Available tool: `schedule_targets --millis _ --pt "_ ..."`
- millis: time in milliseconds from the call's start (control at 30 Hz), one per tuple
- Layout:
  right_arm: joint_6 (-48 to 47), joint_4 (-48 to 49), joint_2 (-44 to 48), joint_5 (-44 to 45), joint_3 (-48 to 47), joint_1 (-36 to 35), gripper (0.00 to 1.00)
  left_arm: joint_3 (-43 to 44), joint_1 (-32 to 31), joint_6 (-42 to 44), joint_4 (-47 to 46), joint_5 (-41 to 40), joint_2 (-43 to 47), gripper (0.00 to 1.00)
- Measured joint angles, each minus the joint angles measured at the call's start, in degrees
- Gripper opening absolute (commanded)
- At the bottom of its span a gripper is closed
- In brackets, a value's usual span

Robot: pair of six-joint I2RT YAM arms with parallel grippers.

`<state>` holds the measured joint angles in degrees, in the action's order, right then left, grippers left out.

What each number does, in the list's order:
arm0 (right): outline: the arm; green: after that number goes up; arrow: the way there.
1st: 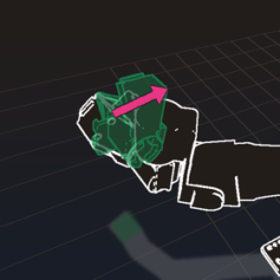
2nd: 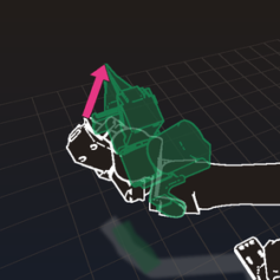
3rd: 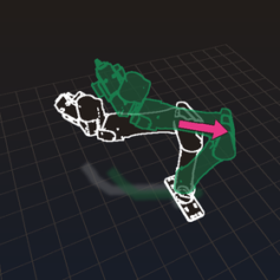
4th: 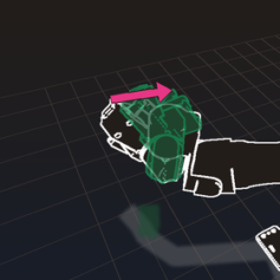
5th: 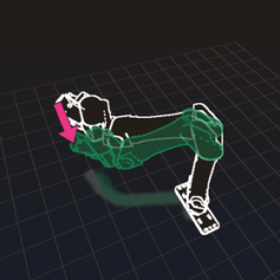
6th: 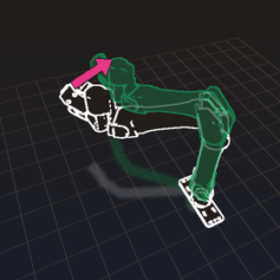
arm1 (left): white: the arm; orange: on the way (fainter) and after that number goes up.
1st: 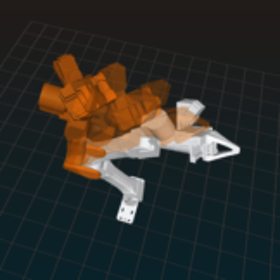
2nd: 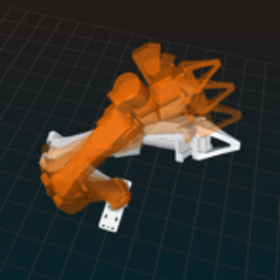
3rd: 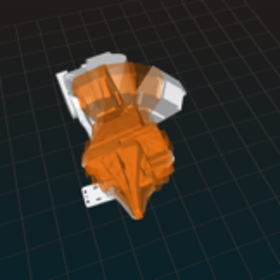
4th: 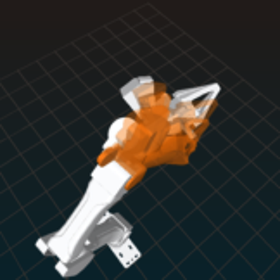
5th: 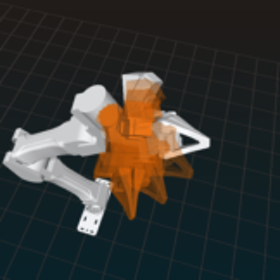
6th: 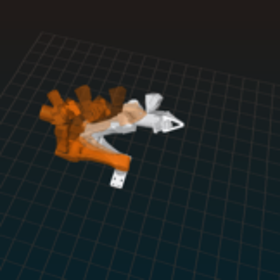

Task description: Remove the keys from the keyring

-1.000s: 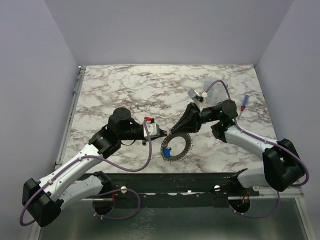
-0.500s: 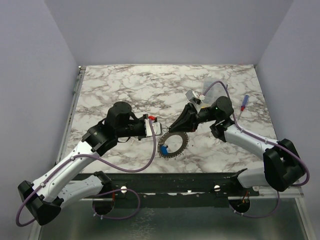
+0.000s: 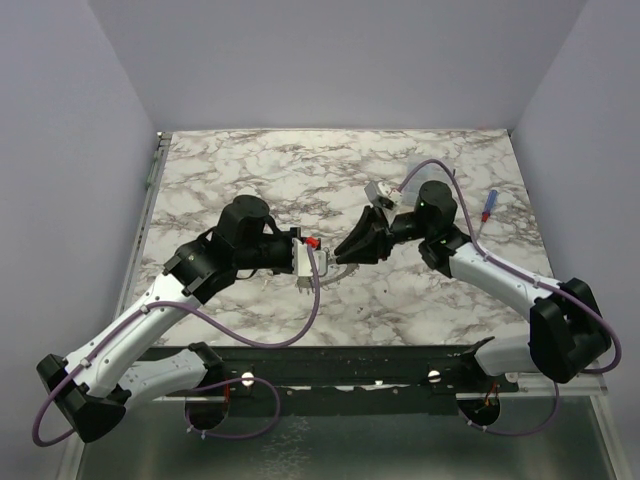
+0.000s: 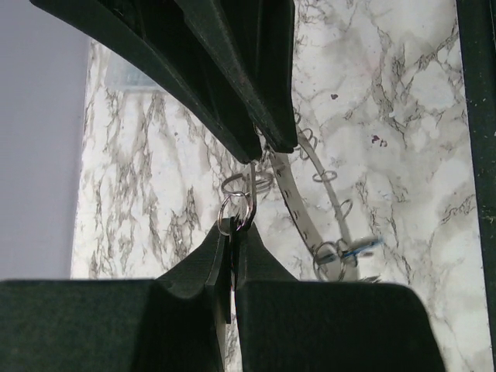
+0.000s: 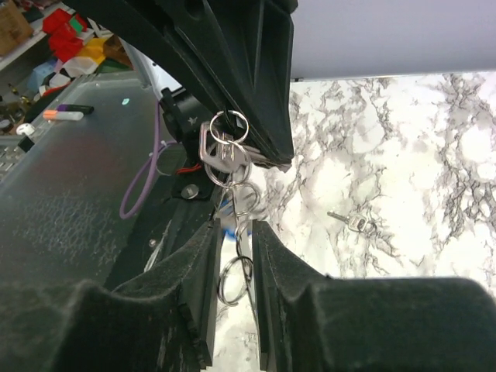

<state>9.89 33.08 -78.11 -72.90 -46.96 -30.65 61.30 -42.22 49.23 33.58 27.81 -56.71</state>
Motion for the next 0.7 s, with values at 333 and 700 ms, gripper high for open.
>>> schedule_targets --millis 333,700 --pt "-6.4 -11.5 0.0 1.7 -1.9 -0.3 0.48 0.2 -0.4 3.0 2.2 -0.2 -0.7 0.0" --pt "-9.6 -22.6 0.5 4.3 -5.8 -2.1 0.52 1.0 -2.8 1.6 2.6 -3.0 -3.0 0.0"
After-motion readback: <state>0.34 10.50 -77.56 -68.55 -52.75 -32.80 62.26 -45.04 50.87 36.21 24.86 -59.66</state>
